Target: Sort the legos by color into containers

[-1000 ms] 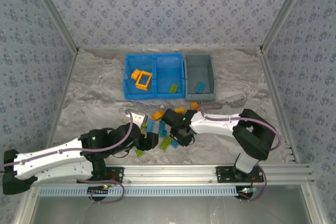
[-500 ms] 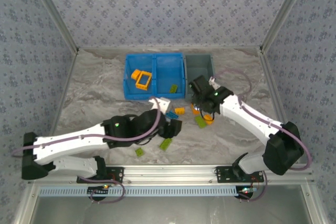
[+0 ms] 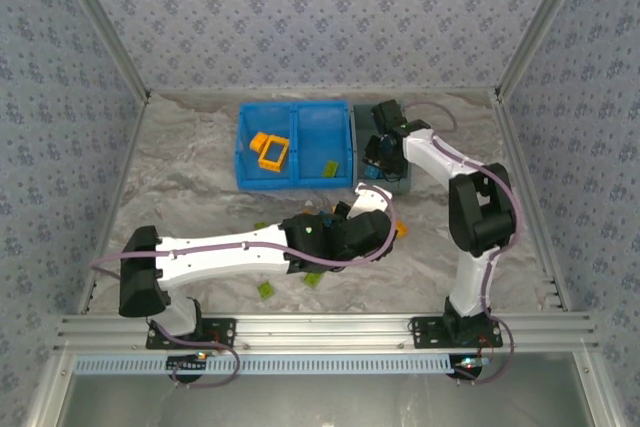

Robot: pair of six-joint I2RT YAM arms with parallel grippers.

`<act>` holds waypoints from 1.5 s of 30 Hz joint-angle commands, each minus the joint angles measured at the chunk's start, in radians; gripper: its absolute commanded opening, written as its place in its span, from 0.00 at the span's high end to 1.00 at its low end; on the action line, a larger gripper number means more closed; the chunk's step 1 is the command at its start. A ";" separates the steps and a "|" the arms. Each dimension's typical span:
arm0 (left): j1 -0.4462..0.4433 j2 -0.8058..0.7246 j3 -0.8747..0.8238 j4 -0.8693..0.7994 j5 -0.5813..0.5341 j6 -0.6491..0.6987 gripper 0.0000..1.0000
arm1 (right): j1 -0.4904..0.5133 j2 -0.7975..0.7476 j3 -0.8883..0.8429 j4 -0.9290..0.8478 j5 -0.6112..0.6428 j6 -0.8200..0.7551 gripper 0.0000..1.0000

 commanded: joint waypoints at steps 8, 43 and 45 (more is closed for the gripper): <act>-0.007 -0.036 0.014 -0.031 -0.039 -0.012 0.23 | -0.015 0.045 0.055 -0.017 -0.072 -0.046 0.48; 0.192 -0.515 -0.891 -0.144 0.432 -0.966 0.23 | 1.062 -1.000 -0.979 0.464 0.431 -0.195 0.36; 0.211 -0.504 -0.905 -0.106 0.444 -0.961 0.24 | 1.068 -1.000 -0.973 0.444 0.444 -0.188 0.36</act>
